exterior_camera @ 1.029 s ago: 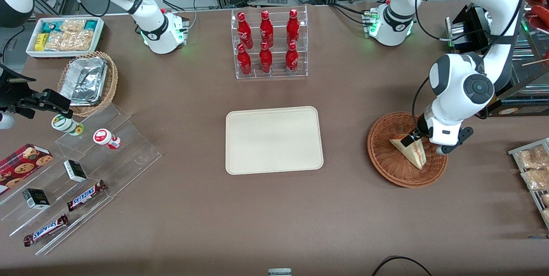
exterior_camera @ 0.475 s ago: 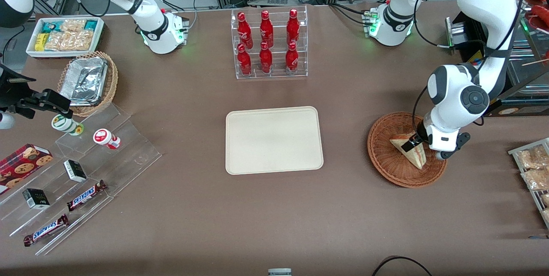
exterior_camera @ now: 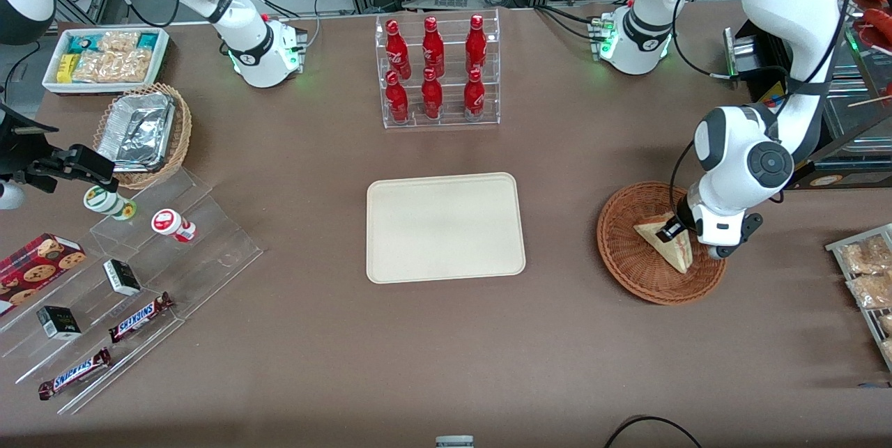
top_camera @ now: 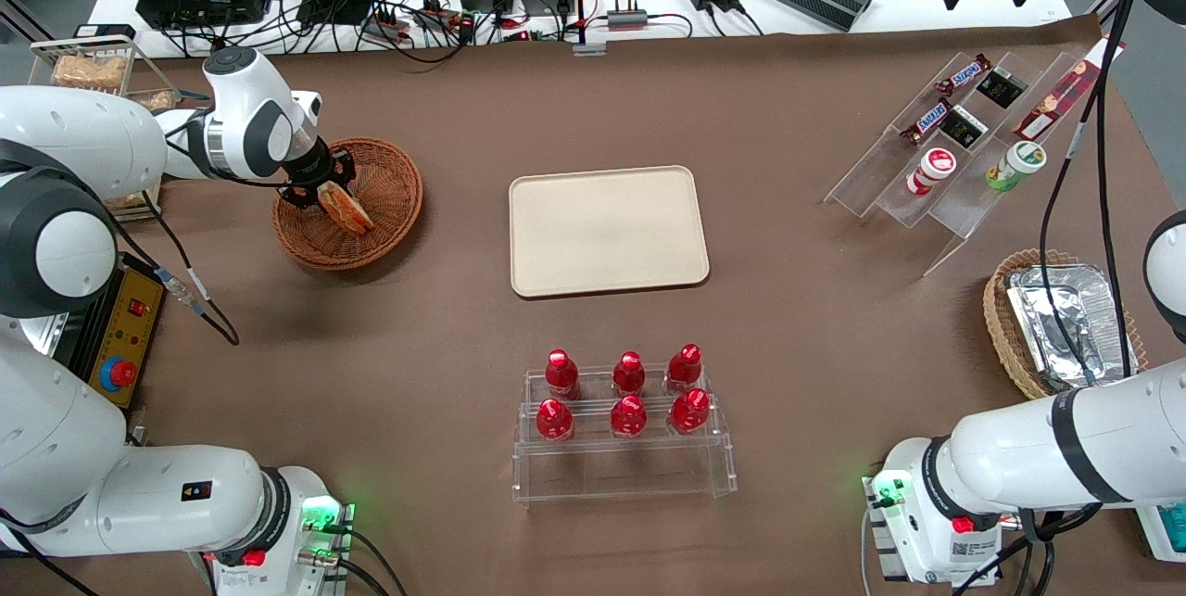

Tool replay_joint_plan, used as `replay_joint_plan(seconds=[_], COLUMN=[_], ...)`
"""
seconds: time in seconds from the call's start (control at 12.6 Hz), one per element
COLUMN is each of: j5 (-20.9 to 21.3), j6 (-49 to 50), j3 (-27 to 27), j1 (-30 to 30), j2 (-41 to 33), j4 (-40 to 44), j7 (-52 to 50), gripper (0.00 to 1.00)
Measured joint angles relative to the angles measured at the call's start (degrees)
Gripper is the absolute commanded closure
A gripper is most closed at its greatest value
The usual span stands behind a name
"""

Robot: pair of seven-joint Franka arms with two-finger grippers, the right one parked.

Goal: Place sandwich from basket to tray
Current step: 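Close the left gripper on the sandwich and lift it, then carry the sandwich with the left gripper over the cream tray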

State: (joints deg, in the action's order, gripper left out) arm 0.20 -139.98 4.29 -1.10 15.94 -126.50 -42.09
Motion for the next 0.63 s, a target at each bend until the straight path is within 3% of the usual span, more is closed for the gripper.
replay_joint_plan(seconds=[0.4, 0.63], j5=[0.0, 0.0], j6=[11.5, 16.8], j3=[0.8, 5.9], j1=[0.3, 0.4], j2=[-3.7, -5.3], j4=[4.5, 8.5], j7=[2.7, 6.1], gripper=[1.0, 1.0])
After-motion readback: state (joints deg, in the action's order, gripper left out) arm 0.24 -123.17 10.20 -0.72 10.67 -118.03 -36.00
